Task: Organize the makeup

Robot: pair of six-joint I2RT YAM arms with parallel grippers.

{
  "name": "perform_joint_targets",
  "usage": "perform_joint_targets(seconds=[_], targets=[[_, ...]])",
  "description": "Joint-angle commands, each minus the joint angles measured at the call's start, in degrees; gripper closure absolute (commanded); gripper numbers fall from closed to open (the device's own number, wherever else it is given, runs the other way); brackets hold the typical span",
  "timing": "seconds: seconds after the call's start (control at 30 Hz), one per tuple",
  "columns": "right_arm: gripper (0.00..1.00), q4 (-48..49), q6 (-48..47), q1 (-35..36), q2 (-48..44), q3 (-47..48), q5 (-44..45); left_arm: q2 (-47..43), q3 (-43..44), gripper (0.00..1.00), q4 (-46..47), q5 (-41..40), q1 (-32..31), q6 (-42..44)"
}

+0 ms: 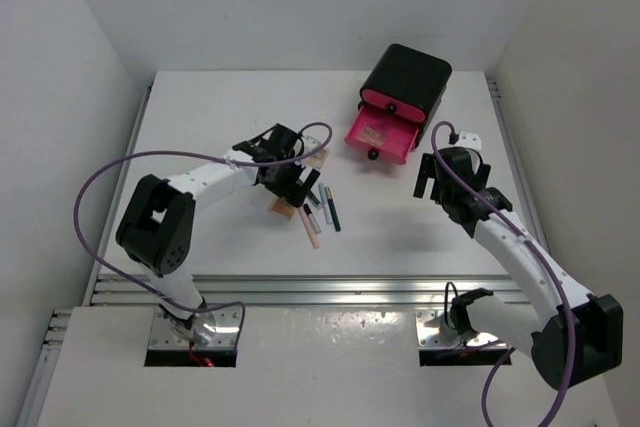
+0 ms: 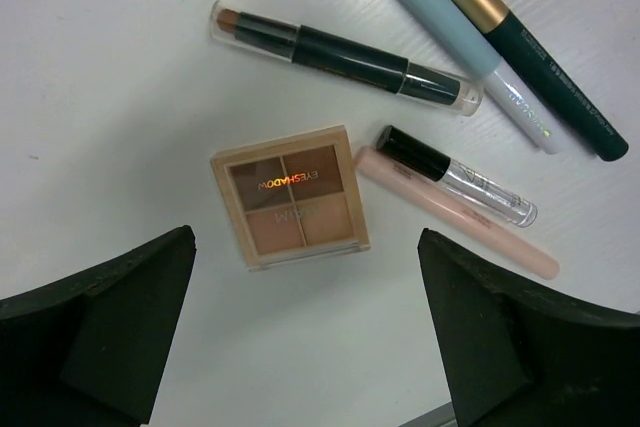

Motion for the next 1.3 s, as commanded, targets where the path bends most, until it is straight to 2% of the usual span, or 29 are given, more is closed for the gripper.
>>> perform_joint_targets(seconds=[0.0,0.17,0.37,0.63,0.9,1.07,1.17,1.27], targets=[[0.00,-0.3,0.9,0.5,-0.3,1.0,-0.1,-0.1,-2.5,0.00,0.7,-0.2,-1.1,-1.0],[0.00,-0.5,1.2,0.5,-2.2,-0.5,0.8,3.6,-2.0,0.00,0.7,-3.0,-1.1,-1.0],[0.00,-1.8,1.7,0.3,-3.9,-1.5,1.6,5.0,-0.7,0.00,0.7,-1.8,0.2,-1.0],[0.00,-2.3,1.7,0.4,-4.5,-1.6,2.9,9.2,-3.7,0.00,3.1,-1.7,0.2,-3.0],[0.00,-2.5,2.0,0.4,-5.5,-2.2,4.0,9.7,-5.7,0.00,4.8,-3.4,2.3,-5.2],[0.00,-2.6,2.2,0.4,-6.0,-2.5,4.3,9.2,-6.2,0.17,4.8,-2.4,4.2,-5.2],[0.00,-2.5,2.1,0.5,-6.0,-2.6,4.7,8.6,-7.3,0.32,4.8,-1.9,4.7,-4.5],[0.00,-2.3,2.0,0.4,-6.0,-2.7,5.0,8.1,-7.9,0.41,4.8,-1.1,5.3,-4.0]])
